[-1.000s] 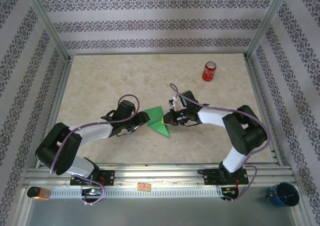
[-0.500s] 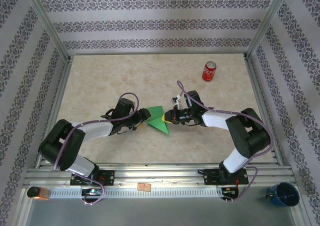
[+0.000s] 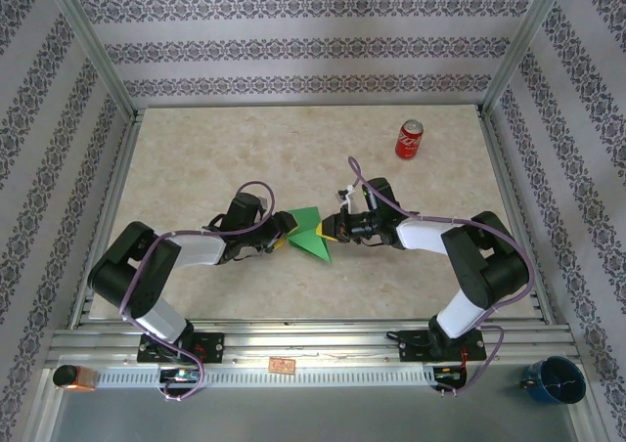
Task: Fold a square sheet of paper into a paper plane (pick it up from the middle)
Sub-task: Fourth fold the wing at the center of the table.
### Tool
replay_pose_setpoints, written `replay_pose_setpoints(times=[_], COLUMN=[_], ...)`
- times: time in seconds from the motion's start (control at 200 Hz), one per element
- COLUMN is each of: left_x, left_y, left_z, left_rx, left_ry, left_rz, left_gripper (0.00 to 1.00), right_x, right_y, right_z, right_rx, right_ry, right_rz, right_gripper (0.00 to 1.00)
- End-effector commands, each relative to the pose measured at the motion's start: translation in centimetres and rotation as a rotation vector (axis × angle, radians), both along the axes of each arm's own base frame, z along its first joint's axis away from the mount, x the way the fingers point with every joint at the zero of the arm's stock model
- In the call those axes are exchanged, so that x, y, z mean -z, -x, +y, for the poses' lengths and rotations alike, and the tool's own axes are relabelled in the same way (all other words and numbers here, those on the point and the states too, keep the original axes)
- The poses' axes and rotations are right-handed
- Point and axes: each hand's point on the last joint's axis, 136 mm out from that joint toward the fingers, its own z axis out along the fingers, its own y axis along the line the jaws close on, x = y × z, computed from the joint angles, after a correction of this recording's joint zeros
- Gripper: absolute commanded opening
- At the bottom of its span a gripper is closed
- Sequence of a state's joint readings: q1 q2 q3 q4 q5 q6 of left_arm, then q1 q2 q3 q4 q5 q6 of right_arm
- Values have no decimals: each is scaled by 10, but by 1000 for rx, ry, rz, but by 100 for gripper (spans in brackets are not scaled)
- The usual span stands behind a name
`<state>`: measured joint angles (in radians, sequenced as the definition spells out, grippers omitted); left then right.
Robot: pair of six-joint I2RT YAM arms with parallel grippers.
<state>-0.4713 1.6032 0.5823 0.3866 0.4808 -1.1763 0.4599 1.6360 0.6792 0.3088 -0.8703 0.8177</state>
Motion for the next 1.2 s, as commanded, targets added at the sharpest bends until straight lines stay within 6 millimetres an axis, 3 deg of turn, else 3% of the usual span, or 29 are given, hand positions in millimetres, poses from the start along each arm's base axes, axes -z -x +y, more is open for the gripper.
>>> replay_pose_setpoints(times=[0.0, 0.435, 0.779, 0.839, 0.894, 1.004, 1.194], left_x=[-9, -2, -6, -8, -9, -11, -17], left_y=[-12, -22, -21, -21, -20, -17, -11], left_z=[-4, -6, 3, 6, 9, 17, 29], left_rx=[-7, -18, -57, -78, -95, -137, -217], left_ry=[68, 116, 86, 83, 72, 43, -5], left_rz=[-41, -38, -52, -54, -60, -67, -86], left_gripper=[54, 40, 2, 1, 0, 0, 0], right_x=[-9, -5, 8, 9, 9, 7, -4], right_y=[2, 6, 6, 7, 7, 5, -1], right_z=[-2, -6, -19, -20, -22, -32, -56], right_rx=[-9, -10, 19, 14, 13, 42, 110], right_ry=[-36, -33, 45, 73, 118, 224, 490], right_rz=[-17, -7, -10, -20, -47, -136, -471], right_gripper=[0, 1, 6, 10, 20, 26, 37])
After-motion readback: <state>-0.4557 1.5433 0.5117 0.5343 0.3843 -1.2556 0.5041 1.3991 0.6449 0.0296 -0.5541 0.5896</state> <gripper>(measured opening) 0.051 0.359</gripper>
